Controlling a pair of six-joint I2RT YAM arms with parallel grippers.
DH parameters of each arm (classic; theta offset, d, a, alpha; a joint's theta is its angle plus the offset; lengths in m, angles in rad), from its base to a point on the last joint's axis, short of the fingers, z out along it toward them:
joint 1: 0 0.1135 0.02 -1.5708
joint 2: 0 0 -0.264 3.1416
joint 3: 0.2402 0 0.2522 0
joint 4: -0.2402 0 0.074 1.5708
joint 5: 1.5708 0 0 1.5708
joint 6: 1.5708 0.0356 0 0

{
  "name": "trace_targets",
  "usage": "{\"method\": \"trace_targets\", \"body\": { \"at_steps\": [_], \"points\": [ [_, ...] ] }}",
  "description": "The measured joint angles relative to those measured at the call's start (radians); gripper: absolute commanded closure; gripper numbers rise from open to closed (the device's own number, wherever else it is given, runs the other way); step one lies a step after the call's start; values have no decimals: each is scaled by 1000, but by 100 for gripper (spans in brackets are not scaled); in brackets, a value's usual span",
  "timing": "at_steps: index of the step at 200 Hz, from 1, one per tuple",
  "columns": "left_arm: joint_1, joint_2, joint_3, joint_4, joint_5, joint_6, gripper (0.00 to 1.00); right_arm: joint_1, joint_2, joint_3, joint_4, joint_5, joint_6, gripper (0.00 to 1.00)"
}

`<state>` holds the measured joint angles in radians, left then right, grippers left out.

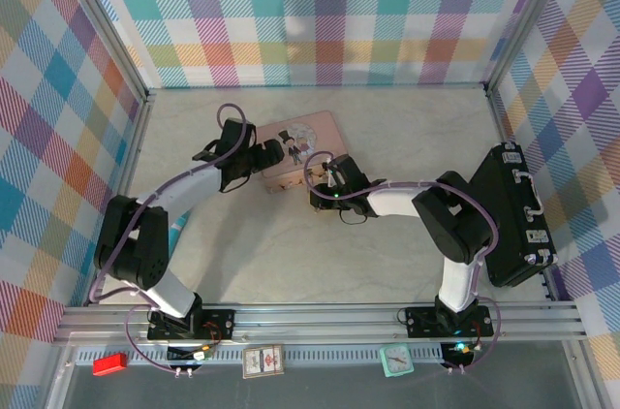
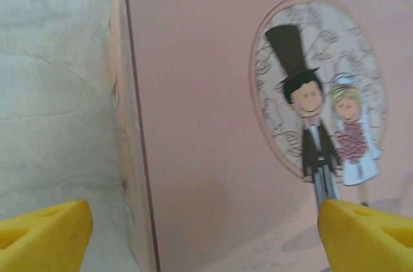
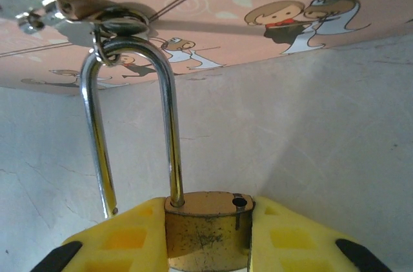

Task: Unlock the padlock with the key

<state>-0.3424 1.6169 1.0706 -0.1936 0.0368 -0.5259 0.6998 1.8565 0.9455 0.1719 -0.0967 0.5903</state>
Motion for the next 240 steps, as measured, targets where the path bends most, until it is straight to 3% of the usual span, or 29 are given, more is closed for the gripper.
{"method": "trace_targets", "body": {
  "at_steps": [86, 151, 240],
  "points": [
    [-24, 89, 32, -29, 17, -38, 20, 1, 15, 6, 32, -16, 198, 80],
    [-130, 55, -67, 111, -67, -160, 20, 2, 15, -4, 61, 8, 335, 82],
    [-233, 50, -79, 128, -117, -219, 20, -74, 13, -45, 215, -34, 469, 82]
  ]
}}
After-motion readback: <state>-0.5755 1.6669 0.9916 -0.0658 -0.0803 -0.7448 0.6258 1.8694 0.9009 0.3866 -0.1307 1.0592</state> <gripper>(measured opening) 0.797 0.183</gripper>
